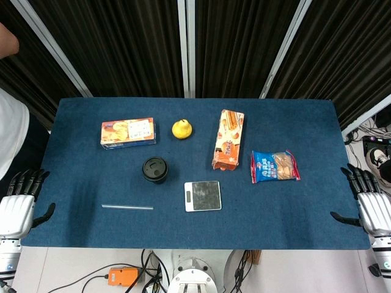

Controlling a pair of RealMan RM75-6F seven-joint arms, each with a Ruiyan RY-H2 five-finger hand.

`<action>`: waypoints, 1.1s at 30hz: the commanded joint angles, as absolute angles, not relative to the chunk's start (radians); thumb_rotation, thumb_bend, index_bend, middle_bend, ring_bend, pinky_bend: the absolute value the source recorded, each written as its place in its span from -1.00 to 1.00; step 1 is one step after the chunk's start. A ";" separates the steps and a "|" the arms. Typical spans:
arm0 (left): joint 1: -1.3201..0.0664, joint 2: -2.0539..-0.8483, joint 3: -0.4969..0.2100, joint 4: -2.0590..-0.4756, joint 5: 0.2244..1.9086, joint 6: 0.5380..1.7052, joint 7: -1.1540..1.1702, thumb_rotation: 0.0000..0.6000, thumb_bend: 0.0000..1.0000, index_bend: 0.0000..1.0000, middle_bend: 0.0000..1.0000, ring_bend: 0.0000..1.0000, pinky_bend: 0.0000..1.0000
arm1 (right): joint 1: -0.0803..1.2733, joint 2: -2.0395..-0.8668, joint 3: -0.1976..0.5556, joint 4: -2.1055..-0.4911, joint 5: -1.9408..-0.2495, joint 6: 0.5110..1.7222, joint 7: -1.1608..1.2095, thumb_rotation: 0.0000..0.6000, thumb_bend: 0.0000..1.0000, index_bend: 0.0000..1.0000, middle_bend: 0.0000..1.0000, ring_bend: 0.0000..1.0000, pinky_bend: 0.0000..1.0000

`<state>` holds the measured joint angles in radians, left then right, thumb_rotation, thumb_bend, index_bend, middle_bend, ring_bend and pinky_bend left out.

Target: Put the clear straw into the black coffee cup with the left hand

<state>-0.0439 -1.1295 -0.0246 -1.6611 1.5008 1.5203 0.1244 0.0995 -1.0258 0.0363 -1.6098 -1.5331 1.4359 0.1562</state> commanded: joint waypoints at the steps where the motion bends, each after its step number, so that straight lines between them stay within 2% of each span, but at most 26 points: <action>1: -0.044 -1.132 -0.031 -1.660 1.493 1.523 0.145 1.00 -0.46 -0.79 -0.83 -1.00 -1.00 | 0.104 -1.021 0.042 -1.613 -1.531 1.435 0.157 1.00 -0.78 -1.00 -0.89 -1.00 -0.96; 6: -0.056 -1.140 -0.034 -1.663 1.515 1.535 0.284 1.00 -0.46 -0.65 -0.82 -1.00 -1.00 | 0.110 -1.005 0.052 -1.618 -1.528 1.436 0.152 1.00 -0.78 -1.00 -0.89 -1.00 -0.96; 9: -0.074 -1.167 -0.028 -1.681 1.547 1.522 0.357 1.00 -0.46 -0.53 -0.75 -1.00 -1.00 | 0.112 -1.001 0.055 -1.618 -1.525 1.434 0.158 1.00 -0.78 -1.00 -0.89 -1.00 -0.96; 15: -0.143 -1.250 -0.010 -1.697 1.623 1.437 0.487 1.00 -0.45 -0.34 -0.67 -0.96 -1.00 | 0.103 -1.002 0.054 -1.605 -1.522 1.445 0.176 1.00 -0.78 -1.00 -0.89 -1.00 -0.96; 19: -0.189 -1.301 0.003 -1.714 1.644 1.357 0.547 1.00 -0.47 -0.30 -0.65 -0.95 -1.00 | 0.096 -1.005 0.051 -1.594 -1.514 1.445 0.190 1.00 -0.78 -1.00 -0.89 -1.00 -0.96; 26: -0.239 -1.396 0.012 -1.751 1.567 1.219 0.728 1.00 -0.51 -0.17 -0.66 -0.95 -1.00 | 0.097 -1.013 0.051 -1.577 -1.504 1.432 0.196 1.00 -0.78 -1.00 -0.89 -1.00 -0.96; 33: -0.259 -1.499 -0.010 -1.737 1.475 1.186 0.831 1.00 -0.52 -0.17 -0.66 -0.97 -1.00 | 0.108 -1.015 0.054 -1.573 -1.500 1.413 0.193 1.00 -0.78 -1.00 -0.89 -1.00 -0.96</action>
<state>-0.2491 -1.4768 -0.0025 -1.7412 1.4969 1.1986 0.8131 0.1076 -1.0151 0.0539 -1.5733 -1.5005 1.4142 0.1939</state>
